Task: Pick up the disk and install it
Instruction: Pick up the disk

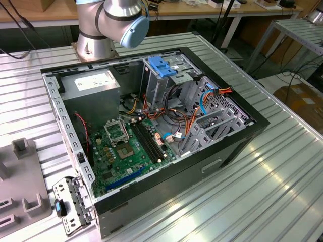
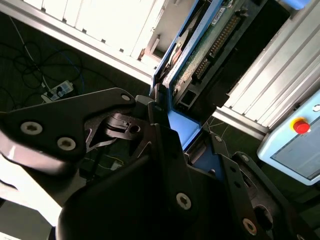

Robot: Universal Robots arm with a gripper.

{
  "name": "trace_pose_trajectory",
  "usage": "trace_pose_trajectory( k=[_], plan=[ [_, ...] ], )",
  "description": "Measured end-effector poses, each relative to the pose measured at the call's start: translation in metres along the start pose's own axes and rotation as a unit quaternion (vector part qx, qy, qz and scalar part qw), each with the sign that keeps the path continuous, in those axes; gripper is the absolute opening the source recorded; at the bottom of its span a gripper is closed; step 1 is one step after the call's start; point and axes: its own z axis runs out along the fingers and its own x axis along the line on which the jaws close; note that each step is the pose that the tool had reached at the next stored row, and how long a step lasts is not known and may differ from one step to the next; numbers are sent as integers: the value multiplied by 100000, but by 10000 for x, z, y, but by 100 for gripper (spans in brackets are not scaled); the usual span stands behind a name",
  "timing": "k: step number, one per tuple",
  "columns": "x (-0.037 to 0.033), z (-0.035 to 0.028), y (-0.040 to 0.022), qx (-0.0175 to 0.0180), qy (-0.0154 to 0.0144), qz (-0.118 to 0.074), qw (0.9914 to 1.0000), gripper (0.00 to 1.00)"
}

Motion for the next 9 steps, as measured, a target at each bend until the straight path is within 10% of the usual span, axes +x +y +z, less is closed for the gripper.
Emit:
trace_pose_trajectory(
  k=[9],
  plan=[
    [2, -59, -1, -65, 5, -7, 100000, 37]
  ],
)
